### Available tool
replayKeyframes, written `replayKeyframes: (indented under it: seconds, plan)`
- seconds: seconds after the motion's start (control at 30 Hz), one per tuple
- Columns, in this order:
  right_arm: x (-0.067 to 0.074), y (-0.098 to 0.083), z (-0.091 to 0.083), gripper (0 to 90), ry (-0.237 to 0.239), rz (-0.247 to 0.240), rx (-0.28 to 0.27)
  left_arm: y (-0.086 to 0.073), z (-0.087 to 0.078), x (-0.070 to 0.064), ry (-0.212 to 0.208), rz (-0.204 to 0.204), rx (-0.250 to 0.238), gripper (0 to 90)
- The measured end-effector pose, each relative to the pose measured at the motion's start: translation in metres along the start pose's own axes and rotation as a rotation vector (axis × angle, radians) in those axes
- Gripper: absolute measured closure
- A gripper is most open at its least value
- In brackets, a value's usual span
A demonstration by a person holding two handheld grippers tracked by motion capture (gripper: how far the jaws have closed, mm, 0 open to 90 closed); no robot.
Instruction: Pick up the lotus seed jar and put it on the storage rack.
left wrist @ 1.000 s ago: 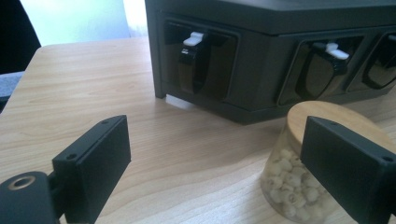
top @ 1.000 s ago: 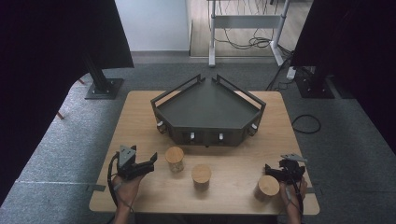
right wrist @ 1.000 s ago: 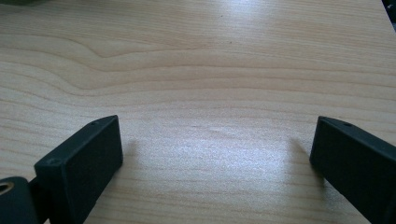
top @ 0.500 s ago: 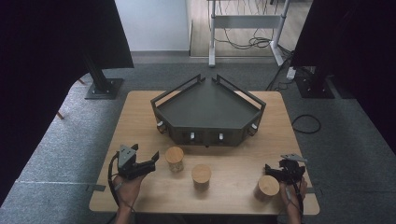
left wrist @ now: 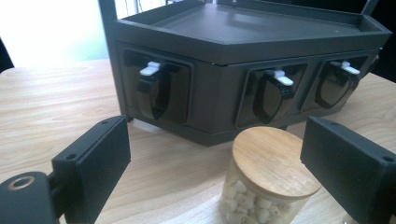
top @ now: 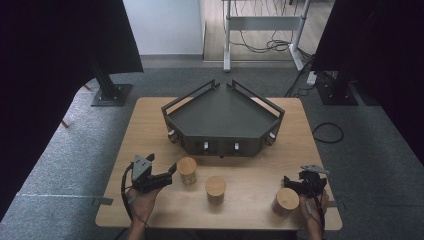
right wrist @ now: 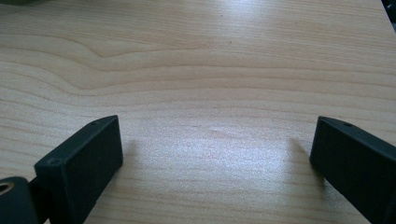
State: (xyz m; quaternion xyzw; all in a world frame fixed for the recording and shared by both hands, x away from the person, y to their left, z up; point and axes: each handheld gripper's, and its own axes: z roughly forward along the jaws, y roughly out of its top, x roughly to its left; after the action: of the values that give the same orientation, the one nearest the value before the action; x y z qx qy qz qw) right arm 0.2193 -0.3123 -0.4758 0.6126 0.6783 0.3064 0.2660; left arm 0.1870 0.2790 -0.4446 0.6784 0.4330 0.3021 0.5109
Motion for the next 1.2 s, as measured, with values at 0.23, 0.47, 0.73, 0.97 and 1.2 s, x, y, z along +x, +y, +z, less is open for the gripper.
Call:
replayKeyframes:
  seconds: [0.23, 0.47, 0.73, 0.97, 1.2]
  plan:
    - [0.0, 0.0, 0.0, 1.9, 0.0, 0.0, 0.0, 0.0, 0.004, -0.006, -0.012, 0.016, -0.005, 8.1]
    - [0.0, 0.0, 0.0, 1.9, 0.0, 0.0, 0.0, -0.001, 0.008, -0.012, -0.03, 0.026, -0.01, 8.1]
    - [0.0, 0.0, 0.0, 1.9, 0.0, 0.0, 0.0, -0.002, 0.015, -0.018, -0.045, 0.043, 0.0, 8.1]
    - [0.0, 0.0, 0.0, 1.9, 0.0, 0.0, 0.0, -0.003, 0.021, -0.021, -0.054, 0.053, 0.011, 8.1]
    - [0.0, 0.0, 0.0, 1.9, 0.0, 0.0, 0.0, -0.004, 0.028, -0.023, -0.063, 0.058, 0.025, 8.1]
